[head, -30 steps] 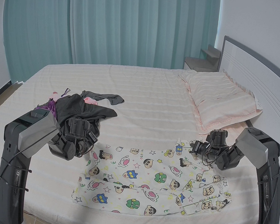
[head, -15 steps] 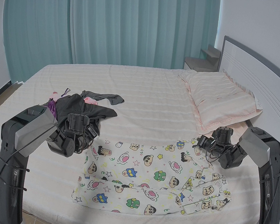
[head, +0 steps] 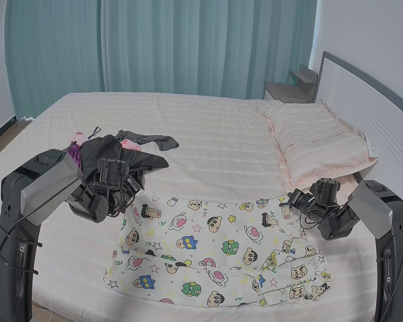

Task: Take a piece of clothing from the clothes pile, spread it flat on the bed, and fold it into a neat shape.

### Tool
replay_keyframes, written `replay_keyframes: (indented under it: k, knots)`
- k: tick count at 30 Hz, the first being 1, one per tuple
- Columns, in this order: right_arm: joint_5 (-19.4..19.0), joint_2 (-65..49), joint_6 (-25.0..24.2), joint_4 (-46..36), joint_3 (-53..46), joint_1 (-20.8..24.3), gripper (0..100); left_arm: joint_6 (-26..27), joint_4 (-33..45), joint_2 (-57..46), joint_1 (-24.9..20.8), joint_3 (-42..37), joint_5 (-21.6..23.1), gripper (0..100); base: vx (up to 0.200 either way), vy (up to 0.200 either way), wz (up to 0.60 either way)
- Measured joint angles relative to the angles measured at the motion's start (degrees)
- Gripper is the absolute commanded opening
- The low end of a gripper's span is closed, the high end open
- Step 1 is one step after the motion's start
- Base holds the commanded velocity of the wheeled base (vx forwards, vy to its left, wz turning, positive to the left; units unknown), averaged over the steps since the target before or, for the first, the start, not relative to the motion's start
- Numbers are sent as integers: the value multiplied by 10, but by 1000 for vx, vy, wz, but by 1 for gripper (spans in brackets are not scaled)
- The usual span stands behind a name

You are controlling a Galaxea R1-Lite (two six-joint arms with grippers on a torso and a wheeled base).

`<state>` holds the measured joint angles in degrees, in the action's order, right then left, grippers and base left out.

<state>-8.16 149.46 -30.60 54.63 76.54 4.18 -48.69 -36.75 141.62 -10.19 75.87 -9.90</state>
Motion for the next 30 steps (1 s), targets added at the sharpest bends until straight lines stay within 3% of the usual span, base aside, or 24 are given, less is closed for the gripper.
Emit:
replay_keyframes:
  k: [13,24,30]
  knots:
    - [-35,-39,-1,29,-75,-3,0,1,3,-7,-1,-26,0,0,0,0,0]
    - [-83,-91,6,112,-213,-18,0,3,-1,-41,-19,-116,4,0,0,0,0]
    - [-112,-112,39,154,-293,-30,0,3,-7,-63,-27,-175,5,0,0,0,0]
